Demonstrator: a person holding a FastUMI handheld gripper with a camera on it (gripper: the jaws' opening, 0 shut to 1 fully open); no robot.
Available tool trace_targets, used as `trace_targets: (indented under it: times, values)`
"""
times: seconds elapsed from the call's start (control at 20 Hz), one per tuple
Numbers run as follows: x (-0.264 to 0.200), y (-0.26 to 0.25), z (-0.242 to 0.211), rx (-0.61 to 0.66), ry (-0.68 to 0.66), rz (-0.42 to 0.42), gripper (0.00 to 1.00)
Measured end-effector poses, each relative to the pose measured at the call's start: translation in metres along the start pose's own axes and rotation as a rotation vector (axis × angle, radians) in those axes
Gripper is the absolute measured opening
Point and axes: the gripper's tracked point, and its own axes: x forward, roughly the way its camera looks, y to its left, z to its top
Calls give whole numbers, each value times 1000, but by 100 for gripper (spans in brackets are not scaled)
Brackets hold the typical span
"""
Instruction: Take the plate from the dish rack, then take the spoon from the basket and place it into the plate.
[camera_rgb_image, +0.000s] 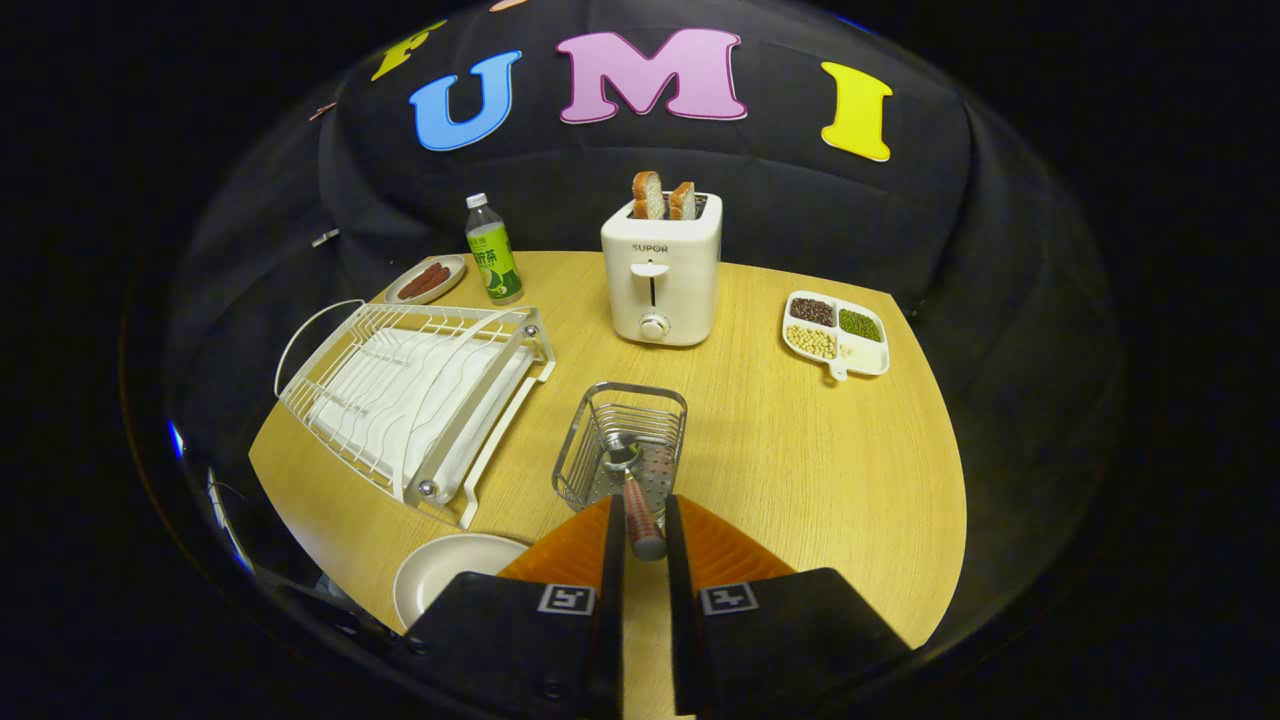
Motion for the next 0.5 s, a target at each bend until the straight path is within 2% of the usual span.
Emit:
trace_targets:
  times: [0.05, 0.2, 0.3, 0.5]
  values:
    - [-2, 5, -1, 22, 7, 23, 21]
    - [-5, 5, 1, 21, 8, 19, 11]
    - [-10, 0, 4, 21, 1, -6, 11]
    - [-39, -4, 23, 74, -49, 2, 11]
